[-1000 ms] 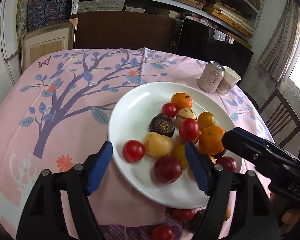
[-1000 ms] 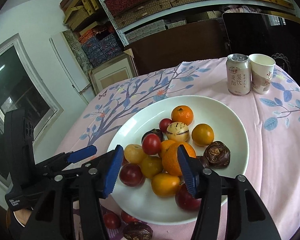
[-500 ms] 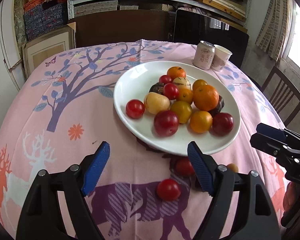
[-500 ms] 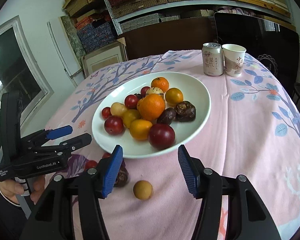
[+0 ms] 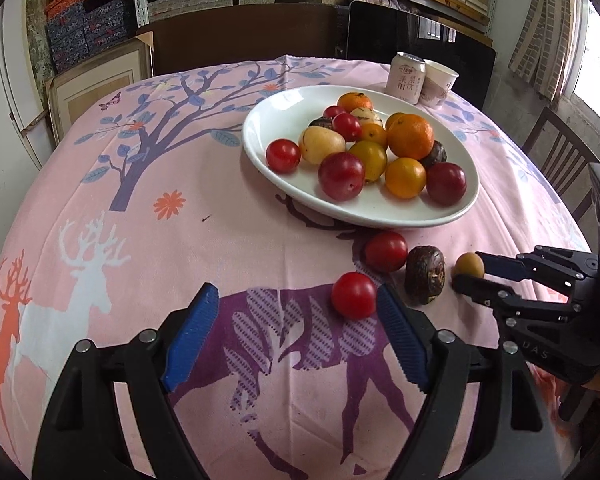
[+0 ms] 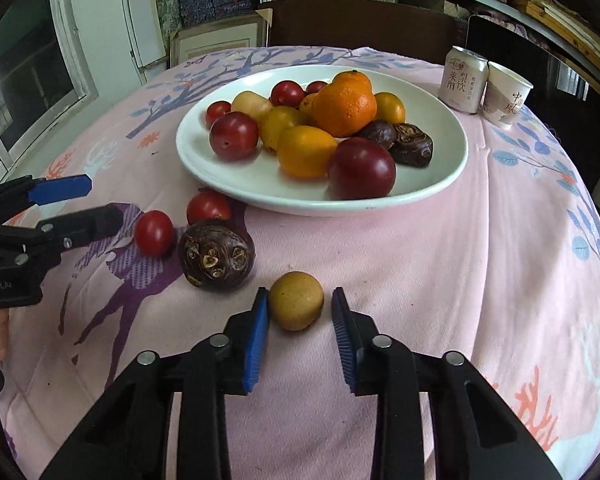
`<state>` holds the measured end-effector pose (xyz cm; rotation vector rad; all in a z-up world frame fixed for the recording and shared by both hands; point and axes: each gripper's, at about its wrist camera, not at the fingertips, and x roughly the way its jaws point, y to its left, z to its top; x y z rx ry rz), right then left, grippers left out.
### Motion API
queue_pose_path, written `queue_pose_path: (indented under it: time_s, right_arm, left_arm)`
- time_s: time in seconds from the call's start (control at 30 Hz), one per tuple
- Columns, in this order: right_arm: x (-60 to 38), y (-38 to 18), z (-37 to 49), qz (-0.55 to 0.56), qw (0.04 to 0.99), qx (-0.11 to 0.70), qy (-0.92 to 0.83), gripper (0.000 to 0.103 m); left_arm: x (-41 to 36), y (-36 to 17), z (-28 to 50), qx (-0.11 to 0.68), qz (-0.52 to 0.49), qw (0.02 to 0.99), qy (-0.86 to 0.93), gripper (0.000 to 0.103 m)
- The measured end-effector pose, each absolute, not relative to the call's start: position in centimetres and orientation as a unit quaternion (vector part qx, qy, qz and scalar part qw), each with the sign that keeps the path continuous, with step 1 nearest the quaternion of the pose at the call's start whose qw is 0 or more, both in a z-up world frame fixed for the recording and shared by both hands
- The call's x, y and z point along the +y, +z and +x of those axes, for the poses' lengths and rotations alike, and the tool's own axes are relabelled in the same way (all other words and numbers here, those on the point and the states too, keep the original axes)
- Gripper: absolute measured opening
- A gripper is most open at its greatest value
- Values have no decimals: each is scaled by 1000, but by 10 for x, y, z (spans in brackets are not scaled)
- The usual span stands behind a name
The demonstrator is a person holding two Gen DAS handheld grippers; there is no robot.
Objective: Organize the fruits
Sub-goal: 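Grasp a small yellow-brown fruit with the right gripper while the left gripper grasps a red tomato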
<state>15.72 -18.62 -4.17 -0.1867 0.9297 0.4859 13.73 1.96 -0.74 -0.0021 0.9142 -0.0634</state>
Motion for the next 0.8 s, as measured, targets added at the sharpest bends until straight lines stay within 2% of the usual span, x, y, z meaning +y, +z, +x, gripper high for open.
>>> queue_pose_path:
  time_s: [0.33,0.4,0.47,0.5,0.53,0.8]
  right_arm:
    - [-215,-40,165,-9,859,447,248,27]
    - [-214,-42,165,-9,858,449,250,27]
    - [-215,-41,165,-7,857,448,253,27]
    - [-215,-42,166,-5,857,448,254,27]
    - [-215,-42,166,-5,857,448,255,27]
    - [-222,-21,156,0,875,411,255,27]
  left_arm:
    - [-4,-26,151,454,24,889,-49,77]
    - [-9,-31,156,460,30,886,-52,67]
    - [-11,-37,161,469,33,881,-56,48]
    - [-12,-36,160,460,34,886,-55,46]
    - [-14,-35,160,457,31,886,-70,29]
    - [-20,-9,141,442,38,891,-91,29]
